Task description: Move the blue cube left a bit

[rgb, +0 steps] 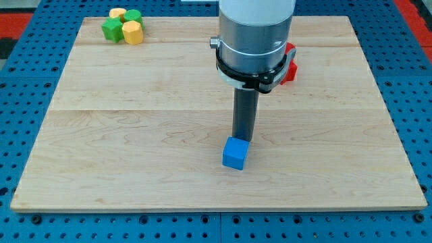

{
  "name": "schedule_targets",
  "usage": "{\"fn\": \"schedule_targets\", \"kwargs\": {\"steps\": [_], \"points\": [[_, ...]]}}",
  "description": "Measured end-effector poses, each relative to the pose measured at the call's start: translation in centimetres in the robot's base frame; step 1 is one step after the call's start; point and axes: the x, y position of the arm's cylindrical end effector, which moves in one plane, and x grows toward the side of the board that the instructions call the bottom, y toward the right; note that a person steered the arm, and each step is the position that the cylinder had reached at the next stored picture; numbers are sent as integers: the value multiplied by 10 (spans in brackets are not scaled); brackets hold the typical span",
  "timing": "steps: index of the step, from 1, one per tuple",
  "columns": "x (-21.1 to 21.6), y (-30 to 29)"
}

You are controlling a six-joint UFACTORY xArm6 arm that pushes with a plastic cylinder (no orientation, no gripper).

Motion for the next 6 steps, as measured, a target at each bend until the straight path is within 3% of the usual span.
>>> {"fn": "schedule_targets", "kwargs": {"steps": [2,3,5,6], "points": [[16,78],[46,70],[50,0],[48,-3]]}}
